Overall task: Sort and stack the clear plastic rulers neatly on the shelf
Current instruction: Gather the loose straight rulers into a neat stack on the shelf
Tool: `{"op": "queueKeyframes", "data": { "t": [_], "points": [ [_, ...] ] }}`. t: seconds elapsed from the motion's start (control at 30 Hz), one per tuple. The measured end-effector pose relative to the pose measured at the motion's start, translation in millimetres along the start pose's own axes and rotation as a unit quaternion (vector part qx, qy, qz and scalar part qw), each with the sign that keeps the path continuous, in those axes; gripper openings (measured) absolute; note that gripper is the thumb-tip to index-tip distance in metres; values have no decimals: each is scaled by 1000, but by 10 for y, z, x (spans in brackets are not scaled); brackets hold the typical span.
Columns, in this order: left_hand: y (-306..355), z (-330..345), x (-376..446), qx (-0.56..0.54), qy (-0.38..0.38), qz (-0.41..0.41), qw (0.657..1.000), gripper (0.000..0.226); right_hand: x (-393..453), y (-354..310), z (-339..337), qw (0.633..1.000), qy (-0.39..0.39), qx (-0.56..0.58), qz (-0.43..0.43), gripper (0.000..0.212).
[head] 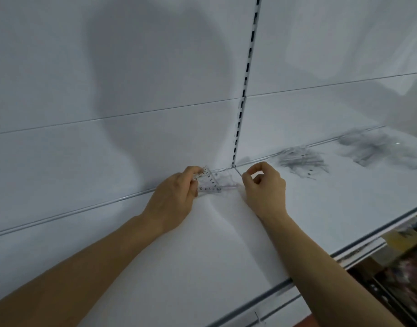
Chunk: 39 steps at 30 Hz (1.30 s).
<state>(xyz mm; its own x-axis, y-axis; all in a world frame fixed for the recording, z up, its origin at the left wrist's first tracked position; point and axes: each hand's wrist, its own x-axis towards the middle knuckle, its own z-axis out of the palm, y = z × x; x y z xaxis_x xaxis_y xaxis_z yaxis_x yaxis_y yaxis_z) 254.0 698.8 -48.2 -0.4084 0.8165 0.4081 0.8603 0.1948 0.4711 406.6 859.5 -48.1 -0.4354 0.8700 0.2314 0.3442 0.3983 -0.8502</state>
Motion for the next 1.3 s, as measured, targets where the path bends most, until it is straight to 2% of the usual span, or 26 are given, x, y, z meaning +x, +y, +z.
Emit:
{"op": "queueKeyframes", "data": {
  "t": [0.1,0.2,0.33,0.43,0.5,0.6,0.67,0.8,0.9,1.1,1.3],
  "points": [
    [50,127,83,49,19,-26,998,31,-29,0,-42,1000,2,16,9,8],
    [66,179,63,121,16,-71,990,34,-62,12,-62,1000,2,22,7,9],
    [139,32,-159,104,31,-130,986,38,-101,-3,-85,999,-39,-12,-17,8],
    [90,-276,-510,134,12,-148,980,45,-141,-19,-99,996,-55,-44,-58,7],
    [6,-552,-880,164,-7,-146,975,52,-179,-43,-105,987,-61,-88,-121,7],
    [-155,-973,-1462,214,-31,-142,966,70,-326,-119,-14,935,-71,-160,-309,11],
    [-251,-1220,-1805,227,-43,-157,960,76,-512,-243,90,900,-98,-193,-379,21],
    [-412,-1606,-2340,236,-39,-175,955,81,-1084,-620,302,867,-233,-193,-396,49],
    [-503,-1841,-2648,241,-30,-195,950,81,-1502,-911,520,833,-306,-196,-416,64],
    [-684,-2421,-3357,265,-7,-228,937,78,-2143,-1630,1176,798,-358,-166,-456,66],
    [-1277,-3231,-4148,281,-5,-261,924,74,-2839,-2357,2021,749,-398,-181,-498,70]
  ]
}}
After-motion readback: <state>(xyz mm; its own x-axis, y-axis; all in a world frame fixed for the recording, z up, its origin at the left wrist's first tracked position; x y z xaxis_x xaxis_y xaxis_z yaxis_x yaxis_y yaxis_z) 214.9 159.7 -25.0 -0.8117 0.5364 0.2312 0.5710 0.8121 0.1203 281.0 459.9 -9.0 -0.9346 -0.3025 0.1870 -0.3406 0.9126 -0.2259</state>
